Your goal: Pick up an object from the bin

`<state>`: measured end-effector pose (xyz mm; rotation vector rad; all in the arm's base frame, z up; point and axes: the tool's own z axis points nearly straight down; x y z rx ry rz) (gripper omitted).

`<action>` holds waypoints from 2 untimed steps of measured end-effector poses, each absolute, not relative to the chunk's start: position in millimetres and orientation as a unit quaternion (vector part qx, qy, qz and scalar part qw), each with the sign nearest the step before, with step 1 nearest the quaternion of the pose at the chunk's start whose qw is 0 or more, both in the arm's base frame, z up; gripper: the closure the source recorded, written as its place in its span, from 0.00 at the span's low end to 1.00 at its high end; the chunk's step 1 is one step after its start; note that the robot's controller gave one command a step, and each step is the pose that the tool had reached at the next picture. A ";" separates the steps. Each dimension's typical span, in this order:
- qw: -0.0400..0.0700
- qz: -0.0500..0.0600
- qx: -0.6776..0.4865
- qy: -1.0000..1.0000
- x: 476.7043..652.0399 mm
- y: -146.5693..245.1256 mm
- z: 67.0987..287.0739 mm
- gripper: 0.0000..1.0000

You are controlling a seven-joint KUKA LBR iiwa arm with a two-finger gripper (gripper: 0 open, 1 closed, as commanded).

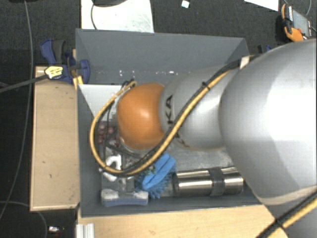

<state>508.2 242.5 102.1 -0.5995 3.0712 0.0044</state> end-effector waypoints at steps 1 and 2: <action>0.007 0.002 -0.221 0.975 550.6 236.8 71.9 0.00; 0.006 0.002 -0.221 0.975 506.3 184.6 80.2 1.00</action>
Offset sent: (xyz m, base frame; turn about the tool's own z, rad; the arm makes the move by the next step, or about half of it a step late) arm -0.0026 -0.0582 -0.0223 -0.0670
